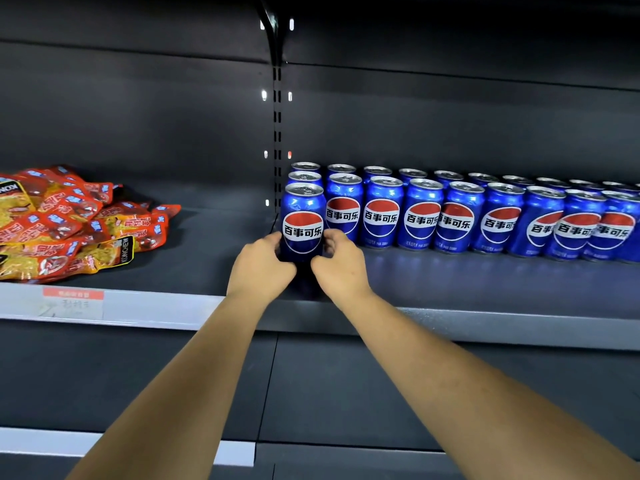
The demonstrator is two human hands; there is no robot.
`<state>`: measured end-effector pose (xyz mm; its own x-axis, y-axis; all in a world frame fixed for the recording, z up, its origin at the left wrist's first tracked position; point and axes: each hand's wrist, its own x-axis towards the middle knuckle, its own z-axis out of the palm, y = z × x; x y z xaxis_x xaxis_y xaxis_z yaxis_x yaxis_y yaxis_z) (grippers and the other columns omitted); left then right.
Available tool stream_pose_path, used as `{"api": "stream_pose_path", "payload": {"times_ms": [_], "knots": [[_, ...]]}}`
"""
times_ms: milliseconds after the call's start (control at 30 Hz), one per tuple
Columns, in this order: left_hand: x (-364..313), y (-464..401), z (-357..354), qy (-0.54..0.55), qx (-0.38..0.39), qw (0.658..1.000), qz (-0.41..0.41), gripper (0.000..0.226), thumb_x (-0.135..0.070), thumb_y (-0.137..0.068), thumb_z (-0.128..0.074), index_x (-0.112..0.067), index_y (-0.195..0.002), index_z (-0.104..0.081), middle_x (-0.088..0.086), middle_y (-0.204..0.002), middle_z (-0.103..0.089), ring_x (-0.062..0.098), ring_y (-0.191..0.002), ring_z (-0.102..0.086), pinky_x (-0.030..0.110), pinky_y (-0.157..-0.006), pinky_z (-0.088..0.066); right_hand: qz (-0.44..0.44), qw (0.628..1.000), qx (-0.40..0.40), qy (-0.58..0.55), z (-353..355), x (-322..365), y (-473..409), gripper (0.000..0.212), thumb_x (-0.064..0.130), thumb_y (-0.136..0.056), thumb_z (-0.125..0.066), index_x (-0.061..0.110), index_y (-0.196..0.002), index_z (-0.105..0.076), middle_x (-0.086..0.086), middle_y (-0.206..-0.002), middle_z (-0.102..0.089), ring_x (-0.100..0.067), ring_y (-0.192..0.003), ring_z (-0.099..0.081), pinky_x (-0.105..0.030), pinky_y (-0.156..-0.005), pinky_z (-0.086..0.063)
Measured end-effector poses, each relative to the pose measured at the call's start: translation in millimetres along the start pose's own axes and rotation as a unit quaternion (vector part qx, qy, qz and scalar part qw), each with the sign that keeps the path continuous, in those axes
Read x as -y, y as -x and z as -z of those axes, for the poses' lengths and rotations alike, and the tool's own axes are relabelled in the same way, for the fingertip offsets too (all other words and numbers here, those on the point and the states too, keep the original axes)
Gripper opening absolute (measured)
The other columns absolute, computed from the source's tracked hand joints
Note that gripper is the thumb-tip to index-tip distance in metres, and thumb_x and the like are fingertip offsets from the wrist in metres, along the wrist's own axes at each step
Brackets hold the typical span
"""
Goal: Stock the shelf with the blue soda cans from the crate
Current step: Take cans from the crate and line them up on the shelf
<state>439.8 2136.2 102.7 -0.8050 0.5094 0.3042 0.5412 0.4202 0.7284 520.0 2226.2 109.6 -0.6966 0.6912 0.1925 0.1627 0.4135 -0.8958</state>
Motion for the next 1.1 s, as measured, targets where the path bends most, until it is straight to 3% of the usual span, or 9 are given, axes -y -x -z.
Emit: {"api": "stream_pose_path", "payload": {"times_ms": [200, 400, 567, 800, 1100], "knots": [[0.9, -2.9, -0.5, 0.002, -0.001, 1.0, 0.014, 0.049, -0.005, -0.078, -0.062, -0.01, -0.127, -0.055, 0.007, -0.12, -0.062, 0.022, -0.108, -0.057, 0.023, -0.079, -0.039, -0.009, 0.999, -0.024, 0.026, 0.2, 0.9, 1.5, 0.054, 0.0, -0.082, -0.055, 0.008, -0.134, -0.047, -0.008, -0.127, -0.058, -0.02, -0.119, -0.053, -0.023, -0.097, -0.042], [-8.7, 14.8, 13.6, -0.031, -0.037, 0.999, 0.007, 0.045, -0.008, -0.084, -0.06, -0.007, -0.129, -0.053, 0.014, -0.128, -0.057, 0.028, -0.118, -0.052, 0.029, -0.091, -0.04, 0.031, 0.993, -0.01, 0.112, 17.2, 8.4, 25.6, 0.06, 0.0, -0.083, -0.053, 0.009, -0.141, -0.04, -0.009, -0.14, -0.047, -0.023, -0.129, -0.044, -0.031, -0.106, -0.037], [-24.3, 50.3, 22.0, -0.058, -0.037, 0.998, 0.004, 0.045, -0.01, -0.087, -0.058, -0.008, -0.132, -0.051, 0.013, -0.131, -0.055, 0.029, -0.12, -0.05, 0.031, -0.096, -0.039, 0.055, 0.976, -0.014, 0.208, 54.5, 11.9, 54.7, 0.053, 0.005, -0.085, -0.052, 0.007, -0.137, -0.042, -0.011, -0.139, -0.047, -0.028, -0.127, -0.044, -0.034, -0.103, -0.039], [-67.7, 108.0, 25.6, -0.068, -0.054, 0.996, 0.0, 0.041, -0.006, -0.087, -0.056, -0.005, -0.127, -0.054, 0.015, -0.126, -0.058, 0.031, -0.115, -0.053, 0.03, -0.09, -0.04, 0.069, 0.967, -0.013, 0.245, 113.7, 13.0, 111.2, 0.05, 0.004, -0.086, -0.051, 0.005, -0.135, -0.042, -0.011, -0.139, -0.045, -0.028, -0.127, -0.042, -0.034, -0.097, -0.039], [-137.8, 202.3, 5.6, -0.09, -0.044, 0.994, -0.052, 0.04, -0.008, -0.087, -0.056, -0.006, -0.126, -0.054, 0.013, -0.126, -0.058, 0.028, -0.115, -0.053, 0.032, -0.094, -0.041, 0.104, 0.953, -0.001, 0.285, 183.3, 7.1, 200.9, 0.05, 0.005, -0.087, -0.05, 0.005, -0.136, -0.04, -0.013, -0.134, -0.047, -0.03, -0.12, -0.047, -0.037, -0.09, -0.045]]}}
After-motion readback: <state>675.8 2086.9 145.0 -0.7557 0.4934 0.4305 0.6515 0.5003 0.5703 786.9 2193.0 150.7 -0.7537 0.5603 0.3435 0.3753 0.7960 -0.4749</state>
